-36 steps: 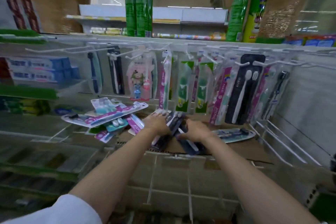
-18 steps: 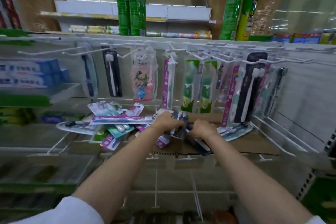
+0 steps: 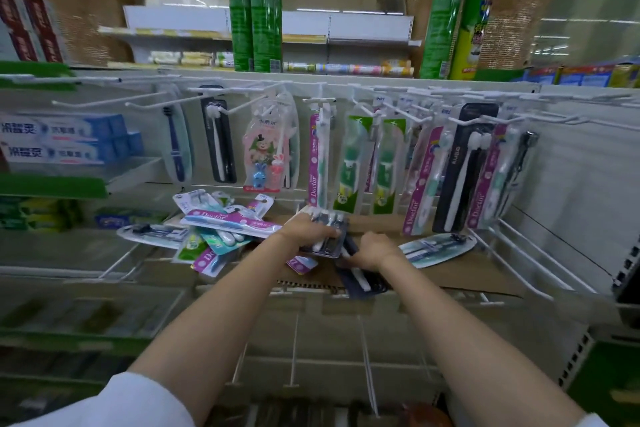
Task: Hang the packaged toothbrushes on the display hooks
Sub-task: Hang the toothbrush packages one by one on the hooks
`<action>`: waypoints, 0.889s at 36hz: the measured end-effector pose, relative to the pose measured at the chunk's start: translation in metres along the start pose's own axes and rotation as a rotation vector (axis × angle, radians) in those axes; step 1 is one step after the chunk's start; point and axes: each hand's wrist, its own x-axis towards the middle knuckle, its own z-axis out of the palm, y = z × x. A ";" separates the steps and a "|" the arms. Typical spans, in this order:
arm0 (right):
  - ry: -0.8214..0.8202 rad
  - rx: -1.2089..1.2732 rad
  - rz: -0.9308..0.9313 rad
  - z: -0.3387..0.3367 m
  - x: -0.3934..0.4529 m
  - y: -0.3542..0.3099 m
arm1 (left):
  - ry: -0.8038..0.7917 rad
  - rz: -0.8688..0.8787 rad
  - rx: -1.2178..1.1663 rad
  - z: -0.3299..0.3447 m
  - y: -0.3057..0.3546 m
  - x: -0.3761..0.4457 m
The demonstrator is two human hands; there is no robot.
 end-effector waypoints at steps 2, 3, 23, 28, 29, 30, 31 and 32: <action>-0.033 0.018 0.010 0.002 -0.002 0.002 | 0.007 -0.034 -0.023 0.001 0.000 -0.001; -0.051 0.042 0.027 0.001 -0.003 0.003 | 0.013 -0.045 -0.022 0.001 0.002 -0.002; -0.149 0.646 0.136 -0.015 -0.032 0.024 | 0.131 -0.117 0.294 0.006 -0.002 -0.007; -0.071 0.672 0.104 -0.018 -0.033 0.024 | 0.119 -0.089 0.349 0.010 0.001 -0.012; -0.058 0.652 0.096 -0.017 -0.034 0.022 | 0.116 -0.075 0.358 0.011 0.003 -0.013; -0.045 0.624 0.090 -0.016 -0.035 0.019 | 0.116 -0.076 0.358 0.012 0.004 -0.013; -0.030 0.596 0.083 -0.014 -0.036 0.017 | 0.116 -0.078 0.364 0.012 0.004 -0.012; -0.019 0.573 0.075 -0.012 -0.036 0.016 | 0.118 -0.079 0.377 0.012 0.004 -0.012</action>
